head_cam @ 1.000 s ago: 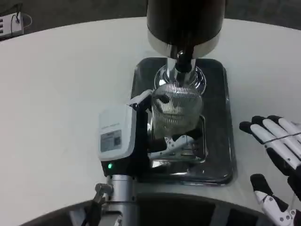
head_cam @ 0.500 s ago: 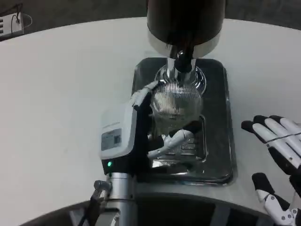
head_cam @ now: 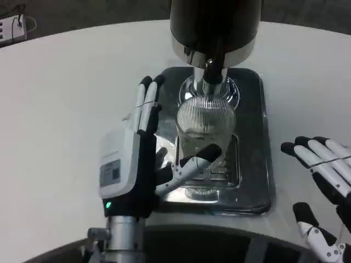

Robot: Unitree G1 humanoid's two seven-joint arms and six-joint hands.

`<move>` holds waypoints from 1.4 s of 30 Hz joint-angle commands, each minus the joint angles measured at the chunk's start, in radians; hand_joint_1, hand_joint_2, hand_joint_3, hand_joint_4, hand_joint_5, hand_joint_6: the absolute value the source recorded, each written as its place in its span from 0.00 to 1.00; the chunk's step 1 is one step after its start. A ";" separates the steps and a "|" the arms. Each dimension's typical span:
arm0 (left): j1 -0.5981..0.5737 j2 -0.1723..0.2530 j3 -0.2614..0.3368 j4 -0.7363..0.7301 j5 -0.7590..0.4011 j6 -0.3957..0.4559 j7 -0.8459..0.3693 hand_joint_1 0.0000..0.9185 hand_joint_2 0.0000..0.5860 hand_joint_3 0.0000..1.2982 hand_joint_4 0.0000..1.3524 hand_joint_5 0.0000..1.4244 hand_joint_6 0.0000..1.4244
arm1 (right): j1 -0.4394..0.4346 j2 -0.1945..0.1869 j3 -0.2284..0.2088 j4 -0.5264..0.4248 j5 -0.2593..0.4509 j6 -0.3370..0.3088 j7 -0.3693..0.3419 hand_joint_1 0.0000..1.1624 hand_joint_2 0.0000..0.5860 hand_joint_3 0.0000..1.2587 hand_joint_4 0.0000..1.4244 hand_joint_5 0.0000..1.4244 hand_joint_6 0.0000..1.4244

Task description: Grasp the cup under the faucet to collect the drink, then remove the cup.

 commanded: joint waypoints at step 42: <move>0.071 -0.170 -0.031 -0.835 0.016 0.360 -0.674 0.00 0.21 0.00 0.00 0.00 0.00 | 0.060 0.034 0.025 -0.052 0.007 -0.020 -0.016 0.11 0.94 0.11 0.07 0.07 0.12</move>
